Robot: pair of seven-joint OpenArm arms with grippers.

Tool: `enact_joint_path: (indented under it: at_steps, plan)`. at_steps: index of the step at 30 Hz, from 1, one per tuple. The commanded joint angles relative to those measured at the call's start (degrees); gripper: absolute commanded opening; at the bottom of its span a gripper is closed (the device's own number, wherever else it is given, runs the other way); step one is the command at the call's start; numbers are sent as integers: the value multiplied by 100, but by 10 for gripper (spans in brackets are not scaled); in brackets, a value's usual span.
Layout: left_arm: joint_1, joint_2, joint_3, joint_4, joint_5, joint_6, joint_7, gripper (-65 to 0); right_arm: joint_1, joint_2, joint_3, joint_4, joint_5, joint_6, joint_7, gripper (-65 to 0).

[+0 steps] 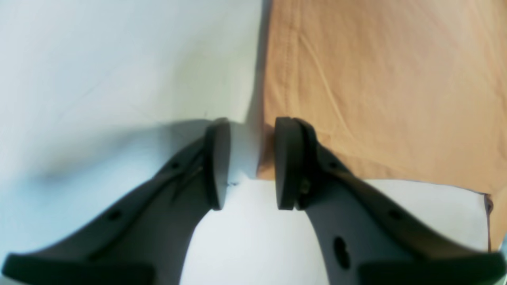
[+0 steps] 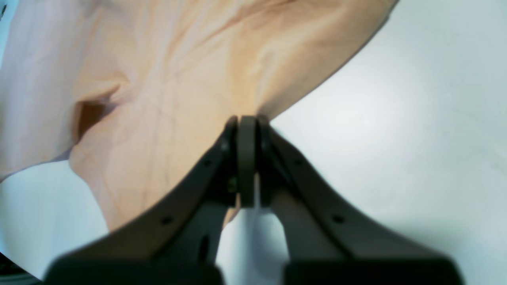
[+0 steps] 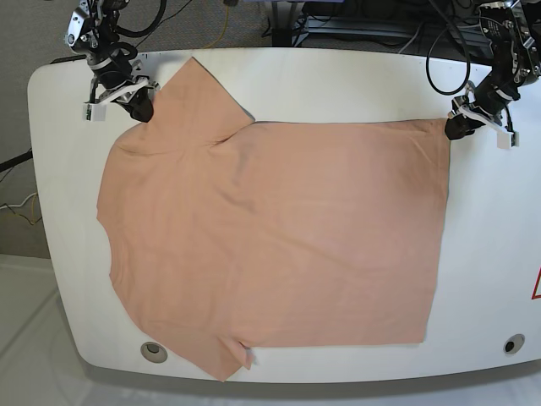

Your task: Fold the T-shirt properly

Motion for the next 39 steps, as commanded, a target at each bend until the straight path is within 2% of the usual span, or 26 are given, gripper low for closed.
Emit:
enact_joint_path:
  at_steps: [1, 7, 21, 39]
  plan:
    - [-5, -76, 16, 63, -52, -90, -66, -539, -6, 58, 8, 53, -19, -4, -3, -650]
    - [-9, -78, 72, 101, -68, -160, -156, -650, -21, 57, 8, 57, -9, -11, -8, -650]
    - [5, -88, 48, 45, -180, -229, 760, -650, -33, 66, 24, 103, 49, 26, -28, -650]
    - [-18, -226, 62, 45, -86, -199, 663, -650, 16, 68, 34, 116, 13, 75, -75, -650]
